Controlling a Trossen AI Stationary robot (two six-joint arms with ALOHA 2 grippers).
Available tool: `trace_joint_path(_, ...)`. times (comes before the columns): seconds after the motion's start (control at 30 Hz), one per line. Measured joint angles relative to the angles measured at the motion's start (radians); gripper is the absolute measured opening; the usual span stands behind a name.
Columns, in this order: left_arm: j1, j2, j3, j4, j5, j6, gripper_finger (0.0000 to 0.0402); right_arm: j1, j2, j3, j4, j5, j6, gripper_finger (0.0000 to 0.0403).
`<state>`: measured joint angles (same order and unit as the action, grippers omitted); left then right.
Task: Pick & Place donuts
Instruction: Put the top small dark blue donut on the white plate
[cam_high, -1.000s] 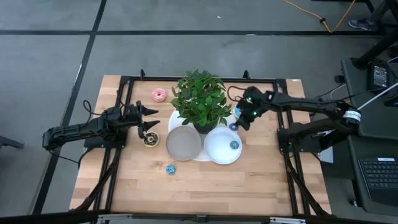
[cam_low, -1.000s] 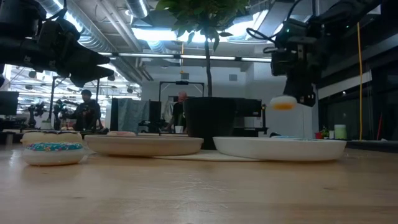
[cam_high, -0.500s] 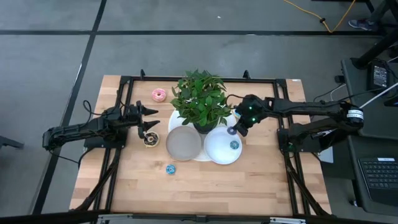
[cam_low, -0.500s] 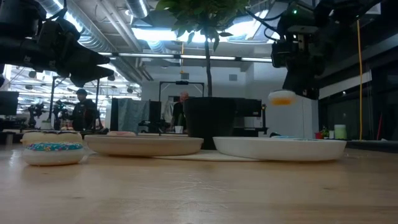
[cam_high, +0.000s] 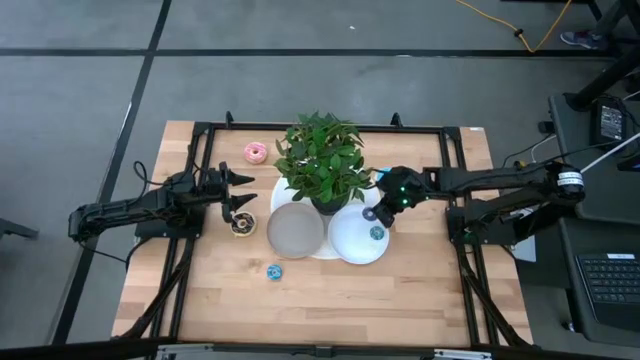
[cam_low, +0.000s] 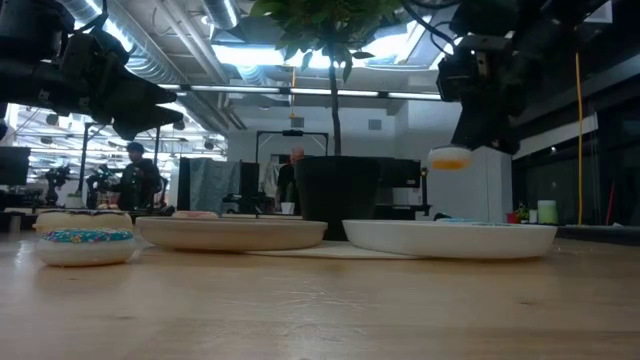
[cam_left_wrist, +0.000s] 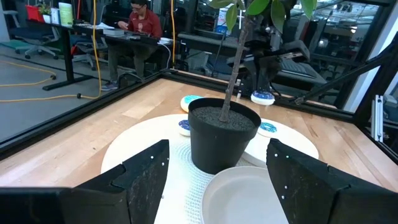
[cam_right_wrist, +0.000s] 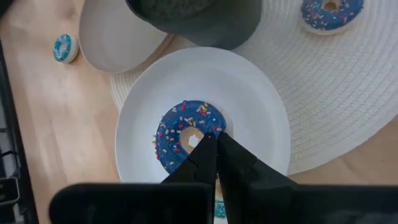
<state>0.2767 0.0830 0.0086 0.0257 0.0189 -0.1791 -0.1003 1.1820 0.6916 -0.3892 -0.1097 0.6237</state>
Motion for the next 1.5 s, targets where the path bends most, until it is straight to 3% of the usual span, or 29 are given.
trace_joint_path(0.4,0.0,0.0,0.0,0.0,0.0,0.0,0.026,0.083,0.001,-0.157,0.219,0.082,0.184,0.0012)
trace_joint_path(0.7,0.0,0.0,0.0,0.0,0.0,0.0,0.026,0.081,0.014,-0.205,0.259,0.143,0.156,0.0012)
trace_joint_path(1.5,0.0,0.0,0.0,0.0,0.0,0.0,0.026,0.08,0.204,-0.165,0.319,0.109,0.071,0.0012)
